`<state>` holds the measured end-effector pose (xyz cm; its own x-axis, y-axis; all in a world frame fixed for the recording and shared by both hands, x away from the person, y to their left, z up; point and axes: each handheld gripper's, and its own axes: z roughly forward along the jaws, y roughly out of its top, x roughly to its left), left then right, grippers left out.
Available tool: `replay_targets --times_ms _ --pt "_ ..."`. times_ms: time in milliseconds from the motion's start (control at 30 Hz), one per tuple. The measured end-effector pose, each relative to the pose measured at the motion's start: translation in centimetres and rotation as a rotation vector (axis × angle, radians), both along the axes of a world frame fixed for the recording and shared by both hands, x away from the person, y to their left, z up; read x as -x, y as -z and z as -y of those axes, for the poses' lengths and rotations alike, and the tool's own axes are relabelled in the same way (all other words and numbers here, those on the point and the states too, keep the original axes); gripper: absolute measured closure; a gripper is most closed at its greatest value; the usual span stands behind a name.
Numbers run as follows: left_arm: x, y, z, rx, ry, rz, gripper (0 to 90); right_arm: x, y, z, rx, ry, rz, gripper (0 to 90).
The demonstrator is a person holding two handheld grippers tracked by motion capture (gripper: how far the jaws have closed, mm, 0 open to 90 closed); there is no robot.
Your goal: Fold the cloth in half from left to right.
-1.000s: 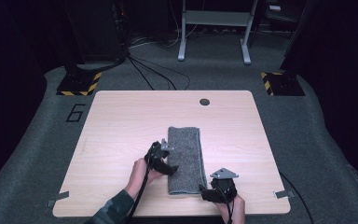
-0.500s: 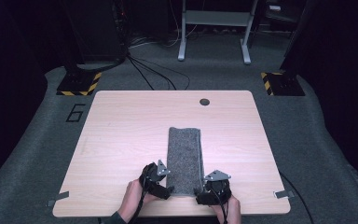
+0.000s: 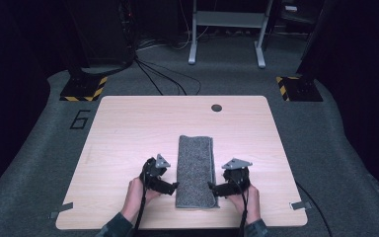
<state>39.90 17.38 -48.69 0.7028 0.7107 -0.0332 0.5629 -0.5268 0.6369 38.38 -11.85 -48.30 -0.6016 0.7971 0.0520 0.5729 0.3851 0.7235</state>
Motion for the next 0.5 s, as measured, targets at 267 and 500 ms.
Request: replay_targets --times_ms 267,500 --pt "-7.0 -1.1 -0.5 0.068 -0.098 -0.019 4.8 -7.0 -0.7 -0.3 -0.065 -0.026 -0.047 0.0" --pt "-9.9 -1.1 1.1 0.022 -0.102 -0.022 6.9 -10.5 -0.9 -1.2 0.006 0.01 -0.047 3.6"
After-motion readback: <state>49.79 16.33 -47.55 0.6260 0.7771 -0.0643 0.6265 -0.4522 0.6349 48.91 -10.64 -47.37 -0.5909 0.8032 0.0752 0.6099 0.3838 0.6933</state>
